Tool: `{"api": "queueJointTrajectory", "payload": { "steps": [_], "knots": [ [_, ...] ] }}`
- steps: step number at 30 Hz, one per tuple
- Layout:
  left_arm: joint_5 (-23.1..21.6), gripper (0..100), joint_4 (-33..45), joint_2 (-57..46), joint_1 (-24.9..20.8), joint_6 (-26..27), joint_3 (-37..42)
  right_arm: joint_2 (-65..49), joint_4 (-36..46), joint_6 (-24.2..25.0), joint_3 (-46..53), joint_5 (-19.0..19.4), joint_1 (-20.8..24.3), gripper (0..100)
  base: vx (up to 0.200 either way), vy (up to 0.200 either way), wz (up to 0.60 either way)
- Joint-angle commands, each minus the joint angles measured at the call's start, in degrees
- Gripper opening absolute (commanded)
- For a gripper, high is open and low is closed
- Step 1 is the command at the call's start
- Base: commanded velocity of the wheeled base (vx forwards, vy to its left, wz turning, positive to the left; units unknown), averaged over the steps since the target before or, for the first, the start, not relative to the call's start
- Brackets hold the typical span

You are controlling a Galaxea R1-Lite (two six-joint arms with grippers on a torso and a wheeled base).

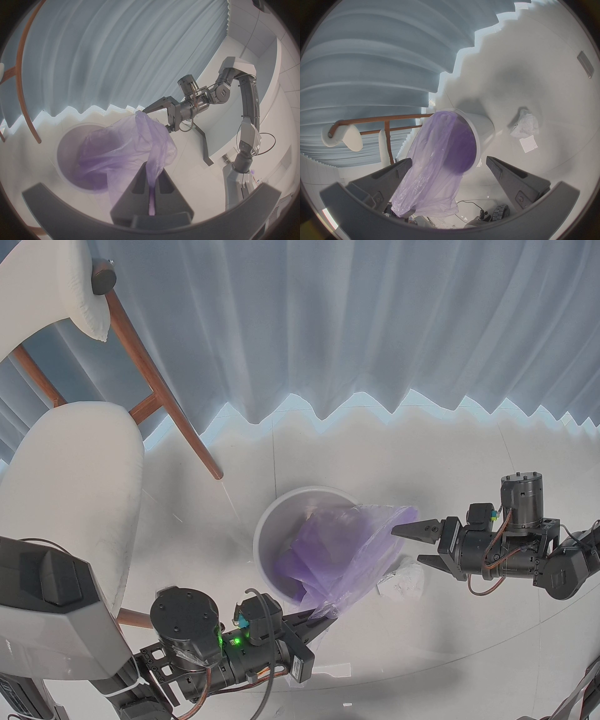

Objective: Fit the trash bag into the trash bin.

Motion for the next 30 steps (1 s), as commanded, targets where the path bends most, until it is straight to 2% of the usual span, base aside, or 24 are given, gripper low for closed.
{"api": "queueJointTrajectory", "payload": {
  "steps": [1,23,30],
  "knots": [
    [-0.02,0,-0.02,0.52,0.08,-0.04,-0.08,0.57,-0.05,-0.10,1.47,0.04,0.11,100,0.000,0.000,0.00],
    [0.07,0,-0.02,0.43,0.44,-0.04,-0.69,-1.89,-0.05,-0.54,10.44,0.12,1.60,100,0.000,0.000,0.00],
    [0.07,0,-0.02,-0.09,0.44,0.05,-0.51,0.75,-0.84,-0.37,7.63,-0.05,2.48,100,0.000,0.000,0.00]
  ]
}}
